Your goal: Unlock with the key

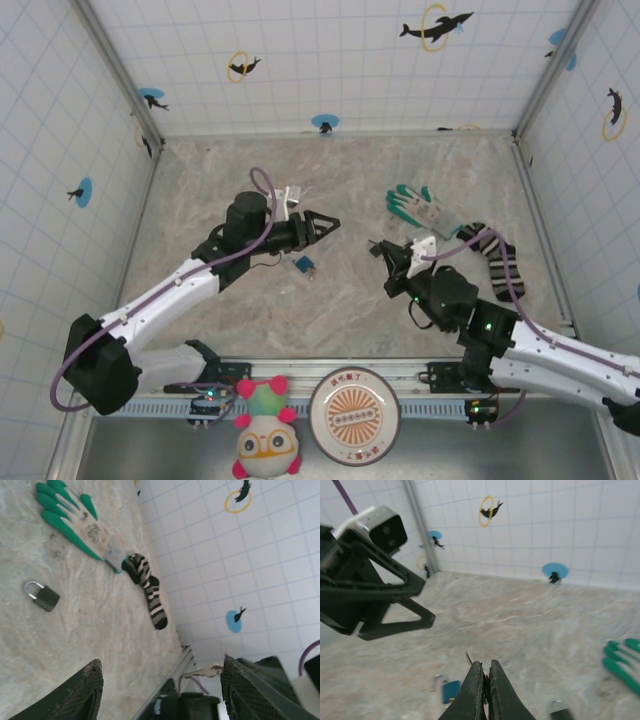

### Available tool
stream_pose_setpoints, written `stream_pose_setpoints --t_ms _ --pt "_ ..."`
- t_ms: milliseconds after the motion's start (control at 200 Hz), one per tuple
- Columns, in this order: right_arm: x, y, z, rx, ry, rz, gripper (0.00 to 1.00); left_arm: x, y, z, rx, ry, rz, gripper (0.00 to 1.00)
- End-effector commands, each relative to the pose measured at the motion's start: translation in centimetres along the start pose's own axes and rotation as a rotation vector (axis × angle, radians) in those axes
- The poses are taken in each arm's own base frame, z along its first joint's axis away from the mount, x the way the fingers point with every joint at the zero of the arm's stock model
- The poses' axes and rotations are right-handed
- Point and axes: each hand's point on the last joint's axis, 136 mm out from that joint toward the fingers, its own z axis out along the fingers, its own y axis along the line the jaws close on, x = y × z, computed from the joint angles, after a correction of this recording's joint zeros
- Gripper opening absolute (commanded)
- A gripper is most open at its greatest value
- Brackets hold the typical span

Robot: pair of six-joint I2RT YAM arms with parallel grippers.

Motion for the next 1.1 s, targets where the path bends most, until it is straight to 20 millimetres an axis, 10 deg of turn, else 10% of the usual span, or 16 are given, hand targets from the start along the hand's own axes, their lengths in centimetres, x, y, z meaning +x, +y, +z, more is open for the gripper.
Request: stream_pose_setpoints --t_ms 0,500,1096 --pt "-3.7 -1.4 -0.6 0.216 -0.134 -0.147 0.0 -0.1 -2.4 0.4 0.094 0.001 -0.034 0.65" --pt "-4.1 3.6 0.7 0.265 -0.159 -0.389 0.0 1.7 -5.5 2.1 0.204 0.084 -0.085 0.72" --pt "-2.6 4.3 1.4 0.311 -0.122 -0.543 0.0 2.2 -7.1 2.6 0.266 0.113 -0.116 0.35"
